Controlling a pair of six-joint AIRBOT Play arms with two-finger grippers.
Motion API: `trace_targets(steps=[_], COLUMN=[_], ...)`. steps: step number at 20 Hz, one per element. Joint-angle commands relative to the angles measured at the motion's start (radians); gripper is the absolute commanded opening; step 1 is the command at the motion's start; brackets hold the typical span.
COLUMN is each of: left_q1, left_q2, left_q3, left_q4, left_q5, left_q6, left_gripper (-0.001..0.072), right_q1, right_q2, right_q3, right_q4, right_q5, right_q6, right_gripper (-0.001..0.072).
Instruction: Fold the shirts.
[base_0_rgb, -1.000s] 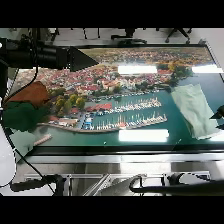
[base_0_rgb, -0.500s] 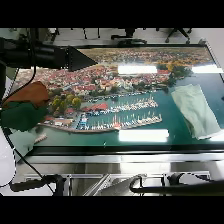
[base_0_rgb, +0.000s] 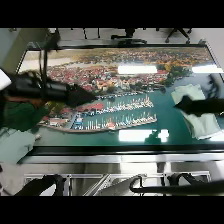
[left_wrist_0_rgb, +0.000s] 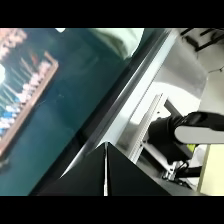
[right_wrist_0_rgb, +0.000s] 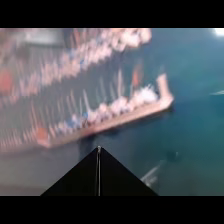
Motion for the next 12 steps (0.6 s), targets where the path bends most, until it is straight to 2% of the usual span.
trace_targets(steps=[1, 4, 12], left_q1=[-0.063, -0.076, -0.076], left_q2=[0.145, 0.214, 0.306], left_q3=[-0.274, -0.406, -0.514], left_q4=[0.064, 0.062, 0.063], left_q5=[0.127, 0.187, 0.187], left_q6=[0.005, 0.005, 0.001], left_gripper=[0.0017, 0.0017, 0.002], right_q1=[0.187, 0.251, 0.257], right_q2=[0.156, 0.203, 0.203], right_q3=[-0.256, -0.313, -0.313], right_q4=[0.004, 0.005, 0.041], right_q5=[-0.109, -0.13, -0.13], right_q6=[-0.024, -0.024, -0.024], right_gripper=[0.0019, 0.0019, 0.0019])
